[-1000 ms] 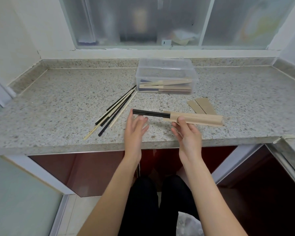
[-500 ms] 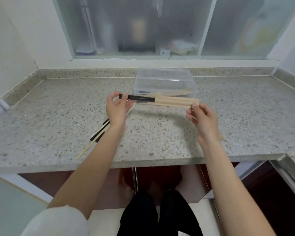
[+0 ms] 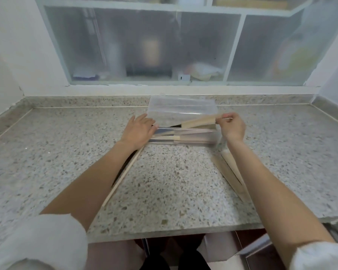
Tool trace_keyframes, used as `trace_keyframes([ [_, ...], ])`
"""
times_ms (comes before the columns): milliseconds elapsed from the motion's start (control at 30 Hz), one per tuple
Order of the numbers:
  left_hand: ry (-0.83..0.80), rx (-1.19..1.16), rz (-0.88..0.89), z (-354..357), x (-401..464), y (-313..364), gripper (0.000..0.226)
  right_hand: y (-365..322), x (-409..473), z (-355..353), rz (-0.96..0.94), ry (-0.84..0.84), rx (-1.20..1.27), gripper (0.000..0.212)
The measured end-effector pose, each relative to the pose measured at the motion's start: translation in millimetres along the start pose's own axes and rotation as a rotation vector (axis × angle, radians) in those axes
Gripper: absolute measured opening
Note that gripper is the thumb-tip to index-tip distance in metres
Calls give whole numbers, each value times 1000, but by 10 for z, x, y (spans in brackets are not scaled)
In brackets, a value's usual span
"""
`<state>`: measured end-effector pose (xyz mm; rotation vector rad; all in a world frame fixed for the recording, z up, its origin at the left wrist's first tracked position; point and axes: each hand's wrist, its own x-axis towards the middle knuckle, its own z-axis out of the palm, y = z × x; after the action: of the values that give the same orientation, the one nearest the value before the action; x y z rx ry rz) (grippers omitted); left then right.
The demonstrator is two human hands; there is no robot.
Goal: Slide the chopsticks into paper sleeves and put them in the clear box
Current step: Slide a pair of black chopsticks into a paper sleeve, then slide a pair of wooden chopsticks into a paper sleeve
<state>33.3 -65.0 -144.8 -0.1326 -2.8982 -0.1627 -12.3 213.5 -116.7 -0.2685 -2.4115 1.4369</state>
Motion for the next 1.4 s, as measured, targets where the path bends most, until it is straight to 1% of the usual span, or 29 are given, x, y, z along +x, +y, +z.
trace_keyframes([
  [67, 126, -85, 36, 25, -46, -61, 40, 9, -15, 34, -121, -59, -281, 30],
  [133, 255, -168, 45, 26, -157, -81, 34, 60, -61, 5, -207, -75, -538, 41],
  [167, 307, -210, 22, 11, -234, -74, 32, 88, -102, -36, -235, -65, -594, 43],
  [233, 357, -306, -47, -48, -444, -30, 31, 166, -243, -156, -304, -65, -553, 42],
  [300, 343, -394, -90, -97, -652, -6, 29, 260, -408, -302, -383, -159, -434, 35],
  [333, 322, -389, -86, -87, -827, -7, 28, 337, -548, -387, -412, -253, -418, 32],
  [367, 302, -352, -71, -66, -956, -33, 27, 404, -653, -463, -430, -328, -443, 30],
  [400, 268, -308, -59, -35, -1112, -71, 27, 489, -758, -522, -448, -369, -518, 29],
  [500, 112, -188, -105, 4, -1490, -185, 29, 675, -969, -630, -489, -311, -850, 32],
  [567, 40, -147, -143, 5, -1666, -202, 35, 721, -1069, -650, -447, -309, -941, 34],
  [633, -23, -91, -146, 10, -1768, -151, 41, 729, -1150, -647, -395, -353, -906, 34],
  [700, -57, -52, -124, 29, -1806, -83, 40, 734, -1201, -627, -377, -377, -809, 28],
  [833, -11, -4, -83, -10, -1872, 23, 30, 702, -1295, -570, -349, -383, -728, 23],
  [967, -38, -127, -219, -87, -1786, 81, 16, 659, -1301, -538, -301, -374, -762, 26],
  [1033, -96, -164, -301, -131, -1644, 104, 22, 613, -1325, -541, -267, -364, -786, 30],
  [1067, -142, -164, -344, -160, -1563, 123, 24, 592, -1324, -540, -246, -364, -788, 32],
  [1133, -240, -107, -380, -217, -1462, 171, 16, 553, -1349, -544, -209, -359, -788, 31],
  [1200, -271, -96, -395, -251, -1443, 215, 10, 527, -1362, -541, -175, -352, -776, 31],
  [1267, -229, -209, -408, -296, -1545, 262, 12, 522, -1356, -543, -146, -362, -755, 32],
  [1400, -13, -542, -365, -428, -1885, 427, 16, 507, -1325, -567, -27, -432, -622, 22],
])
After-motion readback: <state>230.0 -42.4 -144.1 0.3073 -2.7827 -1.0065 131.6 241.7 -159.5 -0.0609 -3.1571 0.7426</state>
